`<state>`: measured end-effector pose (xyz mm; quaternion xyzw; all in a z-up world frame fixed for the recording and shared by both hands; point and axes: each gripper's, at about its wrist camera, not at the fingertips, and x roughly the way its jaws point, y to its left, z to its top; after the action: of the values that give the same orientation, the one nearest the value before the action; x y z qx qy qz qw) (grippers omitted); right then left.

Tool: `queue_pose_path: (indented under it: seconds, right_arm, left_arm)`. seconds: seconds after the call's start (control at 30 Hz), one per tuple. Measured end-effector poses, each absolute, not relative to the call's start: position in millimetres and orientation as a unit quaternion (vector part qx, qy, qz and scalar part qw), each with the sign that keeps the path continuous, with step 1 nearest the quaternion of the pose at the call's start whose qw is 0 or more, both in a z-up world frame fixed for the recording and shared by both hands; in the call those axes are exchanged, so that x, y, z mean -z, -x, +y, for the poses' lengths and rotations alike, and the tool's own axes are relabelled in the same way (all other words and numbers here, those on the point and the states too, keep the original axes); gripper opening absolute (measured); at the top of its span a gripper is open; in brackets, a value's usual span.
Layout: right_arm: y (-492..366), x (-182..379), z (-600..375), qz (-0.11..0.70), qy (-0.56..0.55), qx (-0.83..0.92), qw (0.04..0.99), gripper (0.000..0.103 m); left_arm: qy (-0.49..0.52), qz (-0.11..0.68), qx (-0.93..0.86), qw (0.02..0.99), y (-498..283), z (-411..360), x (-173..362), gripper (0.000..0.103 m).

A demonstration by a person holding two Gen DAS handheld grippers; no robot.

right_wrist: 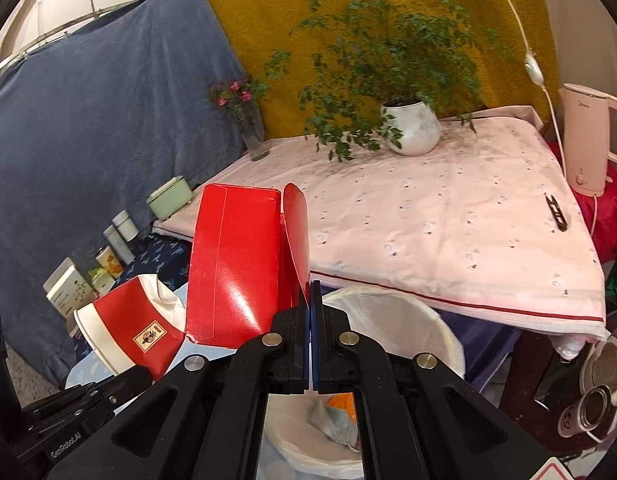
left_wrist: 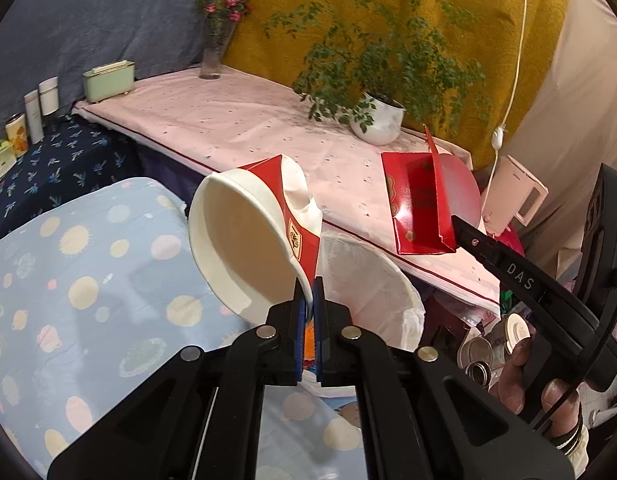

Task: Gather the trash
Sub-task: 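Carry the cup and red box over the bin and open both grippers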

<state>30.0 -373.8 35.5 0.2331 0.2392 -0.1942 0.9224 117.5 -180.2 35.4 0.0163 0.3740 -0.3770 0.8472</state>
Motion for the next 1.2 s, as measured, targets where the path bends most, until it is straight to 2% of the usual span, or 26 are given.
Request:
queue_pose_path:
  seconds: [0.43,0.53,0.6,0.67,0.93,1.13,1.2]
  right_arm:
    - [-4,-23,-407,0.238,-0.252,0.221,0.912,0.001]
    - [-3,-20,-409,0.240,-0.255,0.222,0.910,0.001]
    - [-5,-19,-409,0.242,-0.255,0.221,0.910,0.001]
    - [-7,-18,-409,0.242,-0.254,0.219,0.910,0.001]
    - [-16,-16,-408,0.245,-0.254,0.212,0.911,0.002]
    - [-24,-12,-404,0.251,-0.253,0.214,0.909,0.014]
    - [-28,-10,-402,0.253,-0.251,0.218,0.909,0.025]
  left_arm:
    - [-0.046,0.378,0.401,0.833,-103,-222,-27,0.004]
    - [-0.051,0.379,0.397,0.834,-103,-224,-23,0.012]
    - [-0.048,0.382,0.393,0.835,-104,-224,-21,0.023]
    - [-0.048,0.381,0.388,0.838,-106,-222,-20,0.028]
    - [-0.045,0.383,0.374,0.843,-113,-215,-17,0.031]
    - [-0.041,0.379,0.362,0.851,-117,-208,-16,0.046]
    - [-0.040,0.379,0.357,0.853,-118,-205,-15,0.050]
